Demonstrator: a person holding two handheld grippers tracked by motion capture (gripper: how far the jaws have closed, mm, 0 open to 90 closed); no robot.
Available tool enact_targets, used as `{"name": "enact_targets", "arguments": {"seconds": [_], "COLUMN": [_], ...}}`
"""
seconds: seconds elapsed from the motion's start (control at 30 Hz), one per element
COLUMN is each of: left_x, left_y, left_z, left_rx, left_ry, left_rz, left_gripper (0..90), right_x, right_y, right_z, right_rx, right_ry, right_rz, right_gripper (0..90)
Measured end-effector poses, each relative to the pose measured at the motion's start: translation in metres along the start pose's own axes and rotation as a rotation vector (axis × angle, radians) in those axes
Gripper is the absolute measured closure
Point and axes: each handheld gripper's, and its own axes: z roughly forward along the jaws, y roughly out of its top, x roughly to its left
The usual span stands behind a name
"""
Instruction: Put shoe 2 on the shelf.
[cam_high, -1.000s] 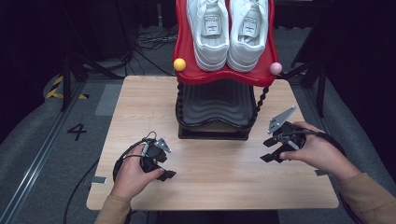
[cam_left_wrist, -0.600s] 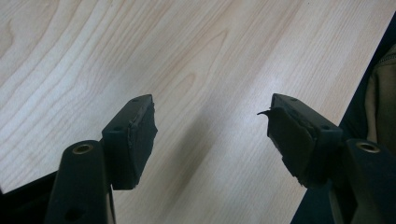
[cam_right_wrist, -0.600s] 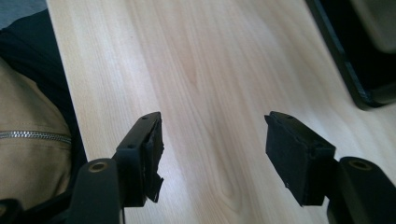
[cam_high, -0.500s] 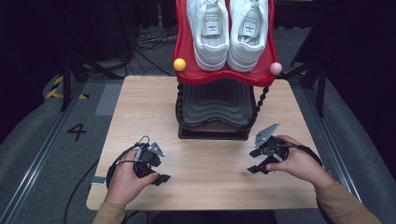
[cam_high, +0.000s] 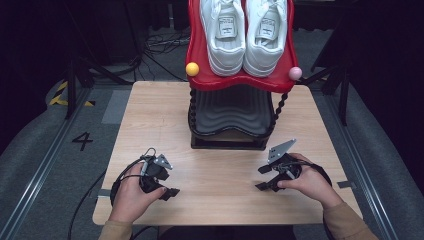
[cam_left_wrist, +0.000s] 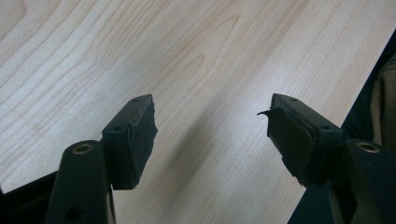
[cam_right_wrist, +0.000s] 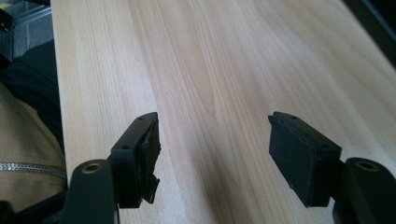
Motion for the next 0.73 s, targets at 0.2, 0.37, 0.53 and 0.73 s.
{"name": "enact_targets", "arguments": {"seconds": [0.2, 0.37, 0.53, 0.73], "left_x": [0.004, 0.014, 0.018, 0.019], "left_y": [-0.002, -0.009, -0.013, -0.012], "left_z": [0.004, 0.006, 0.007, 0.006], "left_rx": [-0.003, -0.019, -0.036, -0.054], "left_ry": [0.007, 0.018, 0.021, 0.010], "left_rz": [-0.010, -0.051, -0.081, -0.076], "left_gripper": [32.7, 32.6, 31.1, 29.2], "right_x": [-0.005, -0.013, -0.021, -0.022], "right_y": [-0.008, -0.015, -0.022, -0.023], "right_z": [0.010, 0.010, 0.007, 0.005], "right_rx": [-0.045, -0.105, -0.134, -0.146], "right_ry": [-0.058, -0.128, -0.173, -0.161], "right_rz": [0.031, 0.071, 0.099, 0.099], "right_gripper": [34.6, 34.6, 34.6, 34.1]}}
